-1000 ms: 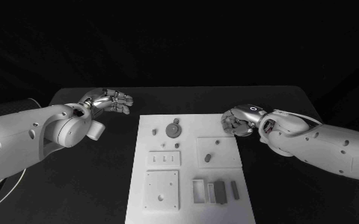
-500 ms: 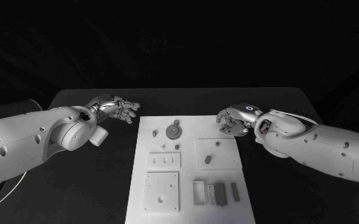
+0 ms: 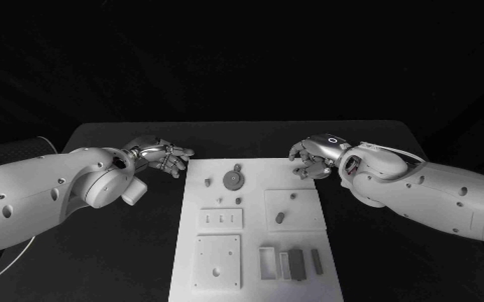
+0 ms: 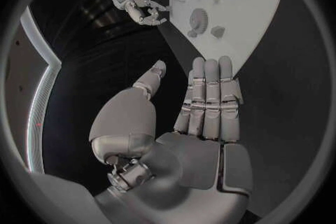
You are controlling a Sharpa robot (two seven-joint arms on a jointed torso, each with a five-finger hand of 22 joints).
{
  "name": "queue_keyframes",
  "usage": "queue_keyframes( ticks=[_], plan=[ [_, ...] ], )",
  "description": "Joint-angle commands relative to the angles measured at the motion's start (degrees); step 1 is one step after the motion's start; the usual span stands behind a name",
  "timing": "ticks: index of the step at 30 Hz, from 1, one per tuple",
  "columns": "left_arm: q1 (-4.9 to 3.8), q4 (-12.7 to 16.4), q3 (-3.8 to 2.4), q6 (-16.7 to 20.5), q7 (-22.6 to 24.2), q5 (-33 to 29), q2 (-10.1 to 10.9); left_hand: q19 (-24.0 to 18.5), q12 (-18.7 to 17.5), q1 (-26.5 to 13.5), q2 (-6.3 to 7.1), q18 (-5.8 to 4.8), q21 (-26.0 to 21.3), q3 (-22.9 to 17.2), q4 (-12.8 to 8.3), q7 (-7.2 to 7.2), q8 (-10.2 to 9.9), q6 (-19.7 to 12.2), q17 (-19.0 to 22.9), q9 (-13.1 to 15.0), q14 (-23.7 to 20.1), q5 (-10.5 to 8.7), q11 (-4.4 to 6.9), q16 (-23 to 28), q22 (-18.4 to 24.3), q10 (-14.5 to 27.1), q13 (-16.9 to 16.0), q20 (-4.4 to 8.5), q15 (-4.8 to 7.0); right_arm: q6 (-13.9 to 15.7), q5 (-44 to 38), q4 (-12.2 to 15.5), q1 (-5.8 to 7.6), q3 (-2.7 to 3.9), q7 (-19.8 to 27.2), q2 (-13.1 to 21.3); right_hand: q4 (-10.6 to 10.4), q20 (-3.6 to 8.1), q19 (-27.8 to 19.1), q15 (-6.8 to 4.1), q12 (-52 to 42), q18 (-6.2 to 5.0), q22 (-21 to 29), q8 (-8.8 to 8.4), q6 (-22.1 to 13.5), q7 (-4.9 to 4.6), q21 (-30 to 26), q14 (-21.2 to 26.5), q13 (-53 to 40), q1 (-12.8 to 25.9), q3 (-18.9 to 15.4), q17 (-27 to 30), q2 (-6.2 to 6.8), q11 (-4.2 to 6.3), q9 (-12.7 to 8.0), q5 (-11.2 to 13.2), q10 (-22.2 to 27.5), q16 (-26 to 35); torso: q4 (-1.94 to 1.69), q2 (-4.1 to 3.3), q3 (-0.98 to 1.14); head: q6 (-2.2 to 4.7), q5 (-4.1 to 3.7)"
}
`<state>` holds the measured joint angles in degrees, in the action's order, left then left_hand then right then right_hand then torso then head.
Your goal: Assemble the parts on the task board
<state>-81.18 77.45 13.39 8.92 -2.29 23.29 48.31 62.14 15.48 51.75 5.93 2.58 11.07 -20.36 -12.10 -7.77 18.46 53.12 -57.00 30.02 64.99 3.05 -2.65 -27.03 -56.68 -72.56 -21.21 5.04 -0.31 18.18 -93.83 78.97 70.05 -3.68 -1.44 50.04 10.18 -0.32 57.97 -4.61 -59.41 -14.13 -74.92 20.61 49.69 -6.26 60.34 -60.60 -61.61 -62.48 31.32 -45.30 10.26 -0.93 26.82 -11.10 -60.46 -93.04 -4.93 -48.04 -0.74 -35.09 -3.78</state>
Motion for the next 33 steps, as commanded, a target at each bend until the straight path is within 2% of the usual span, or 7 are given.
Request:
queue_keyframes(
  ticks=[1,8,14,20,24,27,33],
  plan=[
    [-0.11,-0.1,-0.05,-0.8,-0.9,1.0,-0.1,-0.1,0.4,0.2,0.70,-0.28,0.1,0.0,-0.5,-0.43,-0.4,-0.1,-0.1,-0.1,-0.5,-0.24,0.10,-0.4,-0.2,0.6,-0.2,0.19,0.08,-1.9,-0.6,0.5,-0.03,0.01,-0.4,0.5,-0.6,0.12,-0.1,-0.21,-0.4,-0.87,-0.7,-0.52,5.3,-0.65,-0.1,0.1,0.2,0.1,-0.1,-0.1,0.97,0.27,0.0,-0.3,1.3,0.4,-0.04,-0.04,0.15,0.06,-0.04],
    [-0.11,-0.2,-0.05,-0.7,-0.2,1.0,-0.1,-0.6,0.7,0.4,0.91,-0.46,-0.1,-0.1,-1.1,-0.71,-0.9,-0.7,0.0,-0.3,-1.1,-0.24,-0.14,-0.5,-0.4,1.4,-0.7,0.14,-0.08,-2.5,1.5,1.4,-0.04,-0.01,0.4,2.5,-1.4,0.06,-0.3,0.15,-0.7,-0.87,-0.6,-1.95,3.4,-1.35,-0.4,0.3,0.7,0.6,0.1,-0.3,3.16,-0.35,-0.5,-0.3,1.9,0.7,-0.01,-0.06,0.08,0.06,-0.06],
    [-0.10,-0.6,-0.04,-0.5,0.4,0.7,-0.1,-1.7,0.4,0.6,1.07,-0.66,-0.8,-0.4,-1.9,-1.46,-1.9,-2.3,0.6,-0.6,-2.4,-0.24,-0.91,-0.2,-0.4,3.4,-1.0,-0.28,-0.62,-2.1,3.5,1.6,-0.04,-0.02,1.8,4.0,-2.0,-0.18,-0.8,2.01,-1.3,-0.87,-0.6,-5.79,-3.1,-3.52,-0.7,0.9,1.0,1.4,-0.9,-0.6,5.43,-2.41,-2.3,-0.2,3.0,0.9,0.03,-0.10,0.18,-0.01,-0.21],
    [-0.10,-0.9,-0.04,-0.3,0.7,0.5,0.0,-1.7,0.2,0.8,1.15,-0.59,-0.9,-0.6,-2.4,-1.70,-2.2,-2.7,0.7,-0.6,-2.5,-0.23,-1.27,-0.4,-0.6,4.4,-1.1,-0.35,-0.68,-2.9,3.9,0.1,-0.07,-0.07,2.7,3.6,-1.9,-0.44,-1.4,2.28,-1.8,-0.87,-0.7,-7.20,-6.3,-3.67,-1.0,1.6,1.3,1.1,-1.8,-0.8,6.09,-2.60,-2.9,-0.2,4.1,1.1,-0.03,-0.12,0.19,-0.06,-0.32],
    [-0.10,-1.1,-0.04,-0.1,0.9,0.3,0.0,-1.7,0.1,1.0,1.17,-0.58,-0.9,-0.7,-2.8,-1.79,-2.2,-2.9,0.8,-0.7,-2.6,-0.23,-1.48,-0.5,-0.7,5.0,-1.2,-0.41,-0.72,-3.3,3.9,-0.8,-0.21,-0.23,3.0,3.2,-1.8,-0.52,-1.6,2.27,-2.0,-0.87,-0.7,-7.23,-6.6,-3.64,-1.1,1.8,1.3,0.7,-1.8,-0.9,5.97,-2.58,-2.8,-0.2,4.4,1.2,-0.10,-0.12,0.23,-0.14,-0.32],
    [-0.10,-1.2,-0.04,0.0,1.0,0.2,-0.1,-1.8,0.0,1.0,1.20,-0.60,-1.0,-0.8,-2.9,-1.84,-2.3,-2.9,0.9,-0.6,-2.8,-0.24,-1.60,-0.5,-0.7,5.3,-1.2,-0.47,-0.78,-2.9,3.9,-1.6,-0.29,-0.33,3.2,3.0,-1.4,-0.58,-1.7,2.21,-2.5,-0.87,-0.7,-6.66,-5.9,-3.59,-1.2,2.0,1.3,-0.1,-1.8,-1.0,5.30,-2.52,-2.6,-0.2,4.6,1.2,-0.07,-0.13,0.18,-0.25,-0.37],
    [-0.09,-1.3,-0.04,-0.1,1.4,-0.3,-0.1,-2.1,-0.1,1.1,1.12,-0.67,-1.2,-0.9,-3.3,-1.87,-2.2,-2.9,1.1,-0.6,-3.2,-0.24,-1.80,-0.4,-0.7,5.8,-1.2,-0.63,-0.97,-2.7,3.9,-3.9,-1.06,-0.44,4.4,1.4,2.1,-0.67,-1.7,2.18,-3.8,-0.87,-0.9,-3.85,-1.3,-3.47,-0.9,1.8,1.6,-3.8,-1.8,-1.2,1.04,-2.42,-1.3,-0.2,4.5,1.0,-0.04,-0.12,0.09,-0.41,-0.65]
  ],
)
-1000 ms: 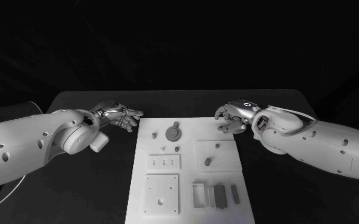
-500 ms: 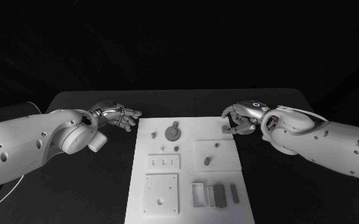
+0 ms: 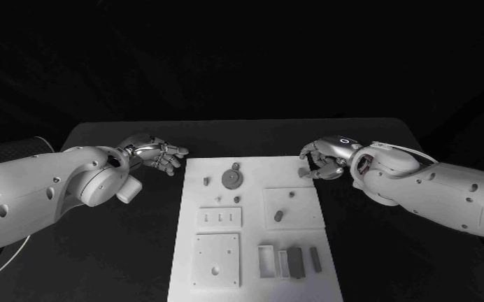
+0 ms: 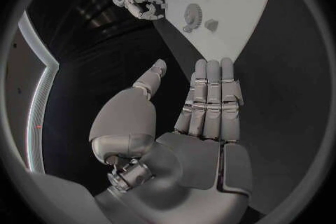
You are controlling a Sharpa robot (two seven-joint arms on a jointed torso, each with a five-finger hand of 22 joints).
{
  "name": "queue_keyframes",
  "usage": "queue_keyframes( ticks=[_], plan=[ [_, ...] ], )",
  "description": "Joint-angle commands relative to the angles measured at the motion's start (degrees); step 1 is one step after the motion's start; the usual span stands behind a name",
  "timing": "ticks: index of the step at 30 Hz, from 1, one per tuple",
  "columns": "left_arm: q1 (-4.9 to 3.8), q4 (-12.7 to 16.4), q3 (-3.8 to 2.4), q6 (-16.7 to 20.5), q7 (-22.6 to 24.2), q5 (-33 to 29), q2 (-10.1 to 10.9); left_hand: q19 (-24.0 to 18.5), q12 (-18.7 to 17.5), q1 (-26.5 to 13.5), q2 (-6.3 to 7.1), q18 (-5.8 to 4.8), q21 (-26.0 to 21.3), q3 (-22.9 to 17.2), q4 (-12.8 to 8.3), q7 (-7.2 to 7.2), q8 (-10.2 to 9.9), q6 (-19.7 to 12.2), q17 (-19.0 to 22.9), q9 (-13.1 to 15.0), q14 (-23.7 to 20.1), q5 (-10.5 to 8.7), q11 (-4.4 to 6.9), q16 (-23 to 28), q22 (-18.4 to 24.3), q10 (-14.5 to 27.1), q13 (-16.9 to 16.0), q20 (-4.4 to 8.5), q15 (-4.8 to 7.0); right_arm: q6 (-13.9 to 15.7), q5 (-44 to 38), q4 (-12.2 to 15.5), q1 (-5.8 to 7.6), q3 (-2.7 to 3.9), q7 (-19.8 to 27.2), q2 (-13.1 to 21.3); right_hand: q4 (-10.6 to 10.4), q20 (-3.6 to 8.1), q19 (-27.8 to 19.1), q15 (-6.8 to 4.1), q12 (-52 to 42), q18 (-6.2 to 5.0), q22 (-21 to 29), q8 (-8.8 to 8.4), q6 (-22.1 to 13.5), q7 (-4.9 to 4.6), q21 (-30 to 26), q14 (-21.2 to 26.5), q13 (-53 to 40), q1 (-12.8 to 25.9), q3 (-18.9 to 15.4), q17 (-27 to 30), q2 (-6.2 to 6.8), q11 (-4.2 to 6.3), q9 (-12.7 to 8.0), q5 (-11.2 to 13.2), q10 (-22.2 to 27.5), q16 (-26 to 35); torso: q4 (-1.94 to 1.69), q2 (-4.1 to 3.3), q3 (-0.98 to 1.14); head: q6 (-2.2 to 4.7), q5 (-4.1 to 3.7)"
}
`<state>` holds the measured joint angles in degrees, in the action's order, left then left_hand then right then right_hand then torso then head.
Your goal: Assemble the parts on the task board
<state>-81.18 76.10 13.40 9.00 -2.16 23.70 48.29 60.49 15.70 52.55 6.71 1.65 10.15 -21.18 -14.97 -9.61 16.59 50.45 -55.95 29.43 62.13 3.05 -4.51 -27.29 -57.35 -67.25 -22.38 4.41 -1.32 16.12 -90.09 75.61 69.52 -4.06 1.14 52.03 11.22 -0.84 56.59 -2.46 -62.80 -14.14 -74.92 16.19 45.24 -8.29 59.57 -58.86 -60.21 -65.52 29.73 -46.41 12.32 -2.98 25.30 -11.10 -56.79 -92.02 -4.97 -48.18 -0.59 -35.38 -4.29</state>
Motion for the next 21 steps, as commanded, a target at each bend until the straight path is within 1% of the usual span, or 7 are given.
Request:
queue_keyframes(
  ticks=[1,2,6,9,12,17,21],
  plan=[
    [-0.09,0.1,-0.05,-0.2,1.2,-0.7,-0.1,-0.4,-0.3,0.3,0.33,0.26,-0.3,-0.1,-0.4,-0.03,-0.4,-0.2,0.1,0.0,-0.4,-0.24,0.05,-0.1,-0.1,0.5,-0.1,0.00,0.05,-0.6,0.1,-0.8,-0.78,-0.06,2.0,-0.7,1.6,-0.20,-0.3,-0.04,-0.5,-0.86,-0.9,0.76,3.5,-1.33,-0.1,0.0,0.3,-1.0,-0.2,-0.1,-1.47,-0.27,0.3,-0.2,0.8,0.0,-0.04,0.00,-0.05,-0.17,-0.12],
    [-0.09,0.1,-0.05,-0.3,1.2,-0.7,-0.1,-0.4,-0.3,0.3,0.30,0.27,-0.3,-0.1,-0.4,-0.03,-0.4,-0.2,0.1,0.0,-0.4,-0.23,0.05,-0.1,-0.1,0.5,-0.1,0.00,0.04,-0.7,0.1,-1.0,-0.97,-0.06,2.0,-0.9,1.9,-0.24,-0.2,-0.10,-0.6,-0.86,-0.9,0.90,3.8,-1.24,-0.1,-0.1,0.4,-1.0,-0.3,-0.1,-1.71,-0.19,0.4,-0.3,0.8,0.1,-0.09,0.01,-0.06,-0.25,-0.07],
    [-0.09,0.0,-0.05,-0.3,1.2,-0.7,0.1,-0.4,-0.2,0.3,0.24,0.30,-0.3,-0.2,-0.5,-0.03,-0.4,-0.2,0.1,0.0,-0.3,-0.24,0.09,-0.2,-0.1,0.4,-0.2,0.00,0.05,-0.7,0.1,-1.4,-1.30,-0.06,2.4,-1.2,2.8,-0.36,-0.2,-0.37,-0.8,-0.86,-0.9,1.44,5.0,-0.86,0.0,-0.2,0.8,-1.2,-0.1,-0.1,-2.37,0.15,0.5,-0.3,0.7,0.1,-0.19,-0.03,0.01,-0.44,0.07],
    [-0.09,-0.1,-0.05,-0.4,1.2,-0.8,0.1,-0.4,-0.2,0.3,0.24,0.30,-0.3,-0.2,-0.5,-0.03,-0.4,-0.2,0.1,0.0,-0.3,-0.23,0.09,-0.3,-0.1,0.4,-0.2,0.00,0.05,-0.9,0.1,-1.4,-1.36,-0.06,2.6,-1.2,3.0,-0.39,-0.1,-0.48,-0.9,-0.86,-0.9,1.61,5.4,-0.71,0.0,-0.3,0.9,-1.1,-0.1,-0.1,-2.57,0.29,0.6,-0.3,0.7,0.1,-0.06,0.00,-0.01,-0.51,0.16],
    [-0.09,-0.2,-0.05,-0.4,1.2,-0.8,0.2,-0.4,-0.1,0.3,0.21,0.32,-0.3,-0.2,-0.5,-0.02,-0.4,-0.2,0.1,0.0,-0.3,-0.23,0.10,-0.3,-0.1,0.4,-0.2,0.00,0.05,-1.3,0.1,-1.4,-1.37,-0.06,2.6,-1.1,3.3,-0.41,-0.1,-0.63,-1.0,-0.86,-0.9,1.84,6.0,-0.49,0.0,-0.4,1.1,-1.0,0.0,-0.1,-2.80,0.50,0.7,-0.3,0.6,0.2,0.05,0.04,-0.07,-0.55,0.20],
    [-0.09,-0.2,-0.05,-0.5,1.2,-0.8,0.2,-0.3,-0.1,0.4,0.17,0.33,-0.3,-0.2,-0.6,-0.01,-0.3,-0.2,0.1,0.1,-0.3,-0.23,0.10,-0.3,-0.2,0.5,-0.2,0.00,0.05,-1.4,0.1,-1.3,-1.48,-0.09,2.8,-1.1,3.5,-0.42,-0.1,-0.72,-1.0,-0.86,-0.9,1.95,6.3,-0.37,0.0,-0.4,1.2,-0.9,0.1,-0.2,-2.90,0.61,0.7,-0.3,0.6,0.2,0.06,0.02,-0.02,-0.62,0.20],
    [-0.09,-0.2,-0.05,-0.6,1.1,-0.8,0.2,-0.3,-0.1,0.5,0.15,0.34,-0.3,-0.3,-0.7,-0.01,-0.3,-0.2,0.1,0.1,-0.3,-0.24,0.10,-0.3,-0.2,0.5,-0.3,0.00,0.05,-1.3,0.1,-1.2,-1.54,-0.10,3.1,-1.1,3.7,-0.43,0.0,-0.87,-1.1,-0.86,-0.9,2.19,6.9,-0.15,0.0,-0.5,1.4,-0.7,0.2,-0.2,-3.38,0.82,0.8,-0.3,0.5,0.2,0.02,0.03,-0.02,-0.57,0.18]
  ],
)
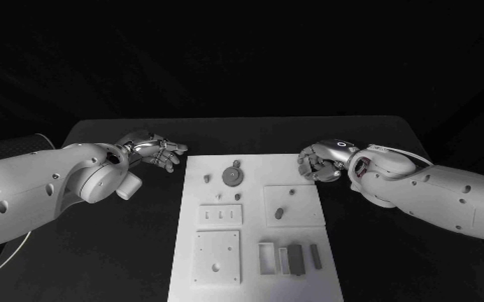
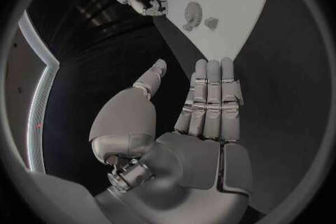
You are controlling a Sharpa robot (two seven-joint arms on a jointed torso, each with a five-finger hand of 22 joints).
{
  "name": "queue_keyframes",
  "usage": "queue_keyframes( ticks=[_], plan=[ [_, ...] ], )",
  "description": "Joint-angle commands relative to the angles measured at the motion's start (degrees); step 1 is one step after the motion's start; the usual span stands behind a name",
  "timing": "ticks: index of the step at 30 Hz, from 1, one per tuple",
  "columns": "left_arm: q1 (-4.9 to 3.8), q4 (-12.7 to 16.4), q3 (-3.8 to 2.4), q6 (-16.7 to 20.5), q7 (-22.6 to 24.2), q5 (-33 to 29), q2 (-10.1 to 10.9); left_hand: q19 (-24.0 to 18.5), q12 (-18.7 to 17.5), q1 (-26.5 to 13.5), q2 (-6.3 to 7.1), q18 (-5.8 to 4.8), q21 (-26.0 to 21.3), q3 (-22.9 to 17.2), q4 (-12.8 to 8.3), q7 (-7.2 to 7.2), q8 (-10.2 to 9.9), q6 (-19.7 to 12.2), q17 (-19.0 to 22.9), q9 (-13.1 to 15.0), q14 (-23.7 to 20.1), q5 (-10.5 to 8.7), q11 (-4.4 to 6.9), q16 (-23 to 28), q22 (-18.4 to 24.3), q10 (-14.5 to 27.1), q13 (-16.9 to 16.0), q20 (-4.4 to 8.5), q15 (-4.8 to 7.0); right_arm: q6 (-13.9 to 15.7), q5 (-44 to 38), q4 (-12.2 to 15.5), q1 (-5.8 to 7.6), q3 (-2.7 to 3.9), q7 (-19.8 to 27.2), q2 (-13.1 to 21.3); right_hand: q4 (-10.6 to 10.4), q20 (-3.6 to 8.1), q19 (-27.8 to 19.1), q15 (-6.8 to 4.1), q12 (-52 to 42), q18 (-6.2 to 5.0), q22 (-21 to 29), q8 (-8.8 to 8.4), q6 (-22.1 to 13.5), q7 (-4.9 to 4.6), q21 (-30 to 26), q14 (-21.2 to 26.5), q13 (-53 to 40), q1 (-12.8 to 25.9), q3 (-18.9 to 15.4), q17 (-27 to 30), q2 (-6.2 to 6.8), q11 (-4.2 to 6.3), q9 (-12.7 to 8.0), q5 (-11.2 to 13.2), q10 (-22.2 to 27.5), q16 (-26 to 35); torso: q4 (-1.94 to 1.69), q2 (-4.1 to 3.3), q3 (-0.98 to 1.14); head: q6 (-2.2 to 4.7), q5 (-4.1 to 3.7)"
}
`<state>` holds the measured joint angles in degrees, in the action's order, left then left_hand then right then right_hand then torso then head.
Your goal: Assemble the parts on the task board
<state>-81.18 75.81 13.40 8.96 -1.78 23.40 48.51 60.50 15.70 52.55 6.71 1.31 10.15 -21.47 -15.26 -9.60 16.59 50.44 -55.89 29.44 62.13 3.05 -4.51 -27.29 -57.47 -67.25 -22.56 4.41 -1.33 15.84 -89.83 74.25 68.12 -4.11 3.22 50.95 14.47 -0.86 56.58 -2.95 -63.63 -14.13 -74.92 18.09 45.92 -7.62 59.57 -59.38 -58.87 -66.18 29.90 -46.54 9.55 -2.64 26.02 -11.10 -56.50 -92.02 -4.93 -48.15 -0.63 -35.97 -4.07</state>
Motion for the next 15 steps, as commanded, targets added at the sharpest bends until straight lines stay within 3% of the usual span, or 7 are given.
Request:
queue_keyframes(
  ticks=[1,5,15],
  plan=[
    [-0.09,0.1,-0.05,-0.6,0.8,-0.5,-0.1,-0.4,-0.1,0.5,0.14,0.67,-0.3,0.0,-0.4,-0.02,-0.3,-0.2,0.1,0.1,-0.3,-0.23,0.10,-0.4,-0.1,0.5,-0.1,0.00,0.06,-1.0,-0.2,0.1,-0.15,-0.05,1.1,-0.1,0.5,-0.41,0.0,-0.42,-0.3,-0.87,-0.9,0.35,6.3,-0.77,0.0,0.0,0.1,0.0,0.1,-0.1,-0.76,0.54,0.1,-0.3,0.2,0.2,-0.02,0.01,0.02,-0.01,-0.05],
    [-0.09,0.0,-0.05,-0.7,0.7,-0.5,0.0,-0.3,-0.1,0.5,0.11,0.68,-0.3,0.0,-0.5,-0.02,-0.3,-0.2,0.1,0.1,-0.4,-0.24,0.10,-0.4,-0.1,0.5,-0.1,-0.01,0.05,-1.1,-0.2,0.0,-0.16,-0.05,1.1,-0.1,0.7,-0.36,0.1,-0.71,-0.5,-0.87,-0.9,0.96,7.8,-0.25,0.1,-0.2,0.5,0.3,0.2,-0.1,-1.83,1.02,0.4,-0.3,0.1,0.2,-0.03,0.01,0.02,-0.05,-0.08],
    [-0.09,0.0,-0.05,-0.8,0.7,-0.5,0.0,-0.4,0.0,0.6,0.07,0.68,-0.3,0.0,-0.6,-0.03,-0.3,-0.2,0.1,0.1,-0.4,-0.24,0.10,-0.4,-0.1,0.6,-0.1,-0.02,0.05,-1.0,-0.4,0.0,-0.19,-0.05,1.3,-0.2,0.9,-0.29,0.3,-1.07,-0.8,-0.87,-0.9,1.62,9.4,0.37,0.2,-0.4,0.9,0.9,0.4,-0.2,-2.90,1.59,0.9,-0.3,-0.1,0.2,-0.03,0.02,-0.01,-0.08,-0.04]
  ],
)
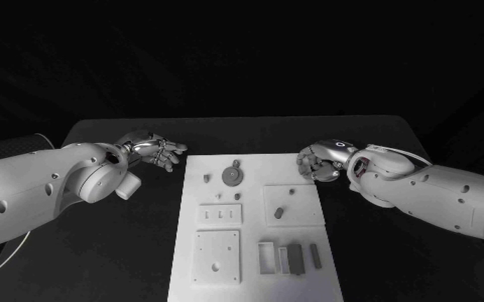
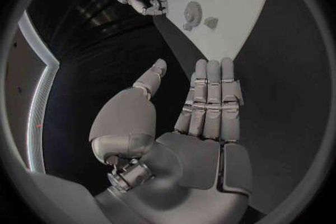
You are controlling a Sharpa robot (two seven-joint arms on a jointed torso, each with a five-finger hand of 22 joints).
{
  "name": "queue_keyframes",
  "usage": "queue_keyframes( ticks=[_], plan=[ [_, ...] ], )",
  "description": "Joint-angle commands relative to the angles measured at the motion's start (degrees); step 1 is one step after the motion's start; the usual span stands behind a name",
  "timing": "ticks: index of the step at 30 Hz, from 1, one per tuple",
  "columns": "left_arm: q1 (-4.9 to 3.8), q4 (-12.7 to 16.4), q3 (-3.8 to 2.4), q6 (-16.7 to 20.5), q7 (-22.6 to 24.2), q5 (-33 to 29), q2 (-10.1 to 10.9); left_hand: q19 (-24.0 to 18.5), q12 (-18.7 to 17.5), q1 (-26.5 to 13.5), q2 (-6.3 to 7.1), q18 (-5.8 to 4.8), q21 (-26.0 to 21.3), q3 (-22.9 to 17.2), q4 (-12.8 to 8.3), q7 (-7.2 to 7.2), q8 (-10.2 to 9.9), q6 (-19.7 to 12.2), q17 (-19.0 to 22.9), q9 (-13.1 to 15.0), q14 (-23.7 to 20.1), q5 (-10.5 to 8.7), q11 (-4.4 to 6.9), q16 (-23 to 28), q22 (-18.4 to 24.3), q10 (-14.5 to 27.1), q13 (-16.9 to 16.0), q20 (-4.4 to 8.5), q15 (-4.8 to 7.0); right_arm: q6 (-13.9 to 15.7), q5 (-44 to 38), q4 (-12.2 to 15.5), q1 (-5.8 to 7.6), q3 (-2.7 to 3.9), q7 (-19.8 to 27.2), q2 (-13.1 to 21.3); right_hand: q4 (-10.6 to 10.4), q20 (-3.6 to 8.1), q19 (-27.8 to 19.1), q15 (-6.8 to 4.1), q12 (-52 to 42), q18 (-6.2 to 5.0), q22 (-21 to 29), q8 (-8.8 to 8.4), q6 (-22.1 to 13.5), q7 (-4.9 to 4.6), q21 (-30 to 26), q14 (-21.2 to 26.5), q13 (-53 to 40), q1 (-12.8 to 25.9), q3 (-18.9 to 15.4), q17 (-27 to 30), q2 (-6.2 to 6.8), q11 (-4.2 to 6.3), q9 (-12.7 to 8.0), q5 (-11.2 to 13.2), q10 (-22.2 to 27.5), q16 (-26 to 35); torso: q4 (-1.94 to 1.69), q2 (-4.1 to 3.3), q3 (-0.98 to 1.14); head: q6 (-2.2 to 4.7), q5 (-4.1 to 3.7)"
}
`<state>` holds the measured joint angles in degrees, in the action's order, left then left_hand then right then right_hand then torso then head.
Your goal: Assemble the parts on the task board
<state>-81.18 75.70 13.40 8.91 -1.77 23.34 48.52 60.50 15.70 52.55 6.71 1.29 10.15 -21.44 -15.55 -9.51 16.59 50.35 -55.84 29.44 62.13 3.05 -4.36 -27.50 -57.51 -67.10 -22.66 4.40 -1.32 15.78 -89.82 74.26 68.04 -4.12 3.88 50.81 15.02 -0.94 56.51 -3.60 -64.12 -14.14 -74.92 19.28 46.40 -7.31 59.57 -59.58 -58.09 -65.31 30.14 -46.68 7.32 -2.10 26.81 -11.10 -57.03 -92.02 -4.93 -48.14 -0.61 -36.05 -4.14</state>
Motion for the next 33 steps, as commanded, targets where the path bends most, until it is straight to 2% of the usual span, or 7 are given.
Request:
queue_keyframes(
  ticks=[1,15,19,26,33],
  plan=[
    [-0.09,0.1,-0.05,-0.7,0.7,-0.4,0.0,-0.4,0.0,0.6,0.07,0.70,-0.3,-0.1,-0.3,-0.11,-0.3,-0.1,0.1,0.1,-0.4,-0.24,-0.06,-0.2,-0.1,0.4,-0.1,-0.02,0.04,-1.0,-0.4,0.0,-0.10,-0.04,0.6,-0.1,0.4,-0.20,0.3,-0.46,-0.3,-0.86,-0.9,0.49,9.0,0.12,0.2,-0.2,0.1,0.0,0.1,-0.1,-0.79,1.10,0.2,-0.3,0.4,0.2,-0.04,0.01,-0.02,-0.01,0.02],
    [-0.09,0.1,-0.05,-0.8,0.6,-0.4,0.0,-0.4,0.0,0.7,0.00,0.71,-0.3,-0.1,-0.4,-0.12,-0.3,-0.1,0.1,0.1,-0.4,-0.24,-0.07,-0.3,-0.1,0.5,-0.1,-0.03,0.03,-0.7,-0.7,-0.1,-0.12,-0.04,0.4,-0.2,0.0,-0.12,0.5,-0.71,-0.5,-0.86,-0.9,0.95,10.1,0.58,0.3,-0.4,0.4,0.8,0.2,-0.2,-1.43,1.52,0.6,-0.3,0.3,0.2,-0.01,-0.01,-0.02,-0.08,0.00],
    [-0.09,0.1,-0.05,-0.9,0.6,-0.4,0.0,-0.4,0.0,0.7,-0.01,0.71,-0.3,-0.1,-0.4,-0.12,-0.3,-0.1,0.1,0.1,-0.4,-0.24,-0.07,-0.3,-0.1,0.5,-0.1,-0.04,0.03,-0.7,-1.0,-0.2,-0.12,-0.04,0.4,-0.2,-0.2,-0.05,0.5,-0.87,-0.5,-0.86,-0.9,1.30,10.8,0.92,0.4,-0.4,0.7,1.0,0.4,-0.2,-2.85,1.84,1.0,-0.3,0.2,0.3,0.00,0.01,-0.01,-0.04,0.01],
    [-0.09,0.1,-0.05,-0.9,0.6,-0.4,0.0,-0.4,0.0,0.7,-0.03,0.71,-0.3,-0.2,-0.5,-0.12,-0.3,-0.1,0.1,0.1,-0.4,-0.24,-0.07,-0.3,-0.2,0.5,-0.1,-0.04,0.03,-0.5,-1.0,-0.1,-0.12,-0.04,0.5,-0.2,-0.5,-0.05,0.5,-1.04,-0.6,-0.86,-0.9,1.93,11.8,1.41,0.5,-0.6,1.0,1.6,0.3,-0.3,-4.38,2.28,1.8,-0.3,0.1,0.3,0.00,-0.01,-0.01,-0.10,-0.02],
    [-0.09,0.1,-0.05,-0.9,0.5,-0.4,0.0,-0.4,0.1,0.8,-0.04,0.72,-0.4,-0.2,-0.6,-0.12,-0.3,-0.1,0.1,0.1,-0.5,-0.24,-0.08,-0.3,-0.2,0.5,-0.2,-0.05,0.02,-0.3,-1.3,-0.1,-0.12,-0.04,0.5,-0.2,-0.9,-0.05,0.6,-1.14,-0.7,-0.86,-0.9,2.50,12.3,1.84,0.5,-0.7,1.2,2.1,0.2,-0.3,-4.80,2.66,2.5,-0.3,-0.2,0.3,-0.01,-0.01,-0.01,-0.18,-0.05]
  ],
)
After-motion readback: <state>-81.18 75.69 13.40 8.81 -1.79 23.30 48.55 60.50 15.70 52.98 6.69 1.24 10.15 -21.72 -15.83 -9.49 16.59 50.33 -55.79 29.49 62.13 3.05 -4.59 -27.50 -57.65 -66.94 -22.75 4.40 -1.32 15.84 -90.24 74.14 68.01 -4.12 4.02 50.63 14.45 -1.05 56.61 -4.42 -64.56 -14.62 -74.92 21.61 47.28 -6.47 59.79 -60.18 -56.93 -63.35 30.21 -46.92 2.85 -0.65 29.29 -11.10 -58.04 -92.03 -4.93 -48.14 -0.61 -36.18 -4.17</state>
